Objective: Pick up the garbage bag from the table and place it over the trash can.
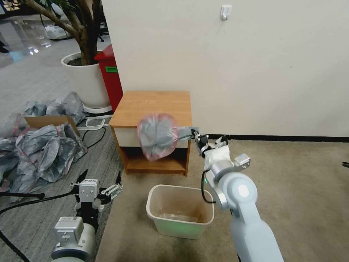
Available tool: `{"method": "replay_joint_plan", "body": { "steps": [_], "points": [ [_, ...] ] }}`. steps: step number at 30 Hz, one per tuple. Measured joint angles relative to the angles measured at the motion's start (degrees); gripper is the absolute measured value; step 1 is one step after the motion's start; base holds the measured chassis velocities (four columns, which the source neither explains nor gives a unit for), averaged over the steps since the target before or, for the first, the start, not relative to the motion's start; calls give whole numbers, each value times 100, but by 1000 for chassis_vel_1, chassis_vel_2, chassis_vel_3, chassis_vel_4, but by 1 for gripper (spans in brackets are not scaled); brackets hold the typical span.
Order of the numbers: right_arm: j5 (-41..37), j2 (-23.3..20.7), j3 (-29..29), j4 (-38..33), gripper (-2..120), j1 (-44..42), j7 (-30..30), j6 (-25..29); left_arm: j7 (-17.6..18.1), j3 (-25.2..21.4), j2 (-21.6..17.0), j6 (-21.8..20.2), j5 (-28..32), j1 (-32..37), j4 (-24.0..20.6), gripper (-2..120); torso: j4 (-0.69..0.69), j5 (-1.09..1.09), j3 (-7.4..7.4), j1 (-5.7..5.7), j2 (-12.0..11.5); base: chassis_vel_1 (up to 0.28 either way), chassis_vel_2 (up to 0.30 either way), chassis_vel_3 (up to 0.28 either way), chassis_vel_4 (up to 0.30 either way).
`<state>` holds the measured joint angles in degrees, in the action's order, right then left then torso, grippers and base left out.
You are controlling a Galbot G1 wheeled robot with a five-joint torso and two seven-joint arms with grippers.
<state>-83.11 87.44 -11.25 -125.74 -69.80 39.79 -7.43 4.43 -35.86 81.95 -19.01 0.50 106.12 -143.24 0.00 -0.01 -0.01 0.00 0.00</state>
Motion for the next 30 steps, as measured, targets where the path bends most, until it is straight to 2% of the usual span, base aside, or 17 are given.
{"method": "replay_joint_plan", "body": {
  "steps": [5, 8, 14, 22, 25, 28, 30],
  "points": [
    [361, -140, 341, -309, 0, -521, 416, 36, -1, -4, -36, -5, 10, -39, 0, 100, 0, 0, 0, 0, 0, 0, 0, 0, 0],
    [1028, -171, 712, -286, 0, -1158, 662, 146, -3, -1, -47, -5, 22, -79, 0, 100, 0, 1, 0, 0, 0, 0, 0, 0, 0],
    [1545, -148, 1021, -248, 0, -1430, 933, 302, -4, -5, -44, -1, 28, -100, 0, 100, 0, 0, 0, 0, 0, 0, 0, 0, 0],
    [1878, -208, 1076, -233, 0, -1748, 1090, 359, -5, -13, -60, 77, 36, -111, 0, 100, 0, 0, 0, 0, 0, 0, 0, 0, 0],
    [1941, -212, 1075, -224, 7, -1780, 1141, 359, -5, -7, -75, 113, 37, -134, 1, 100, 0, 0, 1, 0, 0, 0, 0, 0, 0],
    [1991, -231, 1075, -222, 22, -1810, 1176, 357, -5, 14, -121, 118, 41, -188, 57, 100, 0, 0, 0, 0, 0, 0, 0, 0, 0],
    [2010, -245, 1075, -228, 26, -1822, 1180, 353, -5, 18, -151, 118, 47, -209, 78, 100, 0, 0, 0, 0, 0, 0, 0, 0, 0]
  ]
}}
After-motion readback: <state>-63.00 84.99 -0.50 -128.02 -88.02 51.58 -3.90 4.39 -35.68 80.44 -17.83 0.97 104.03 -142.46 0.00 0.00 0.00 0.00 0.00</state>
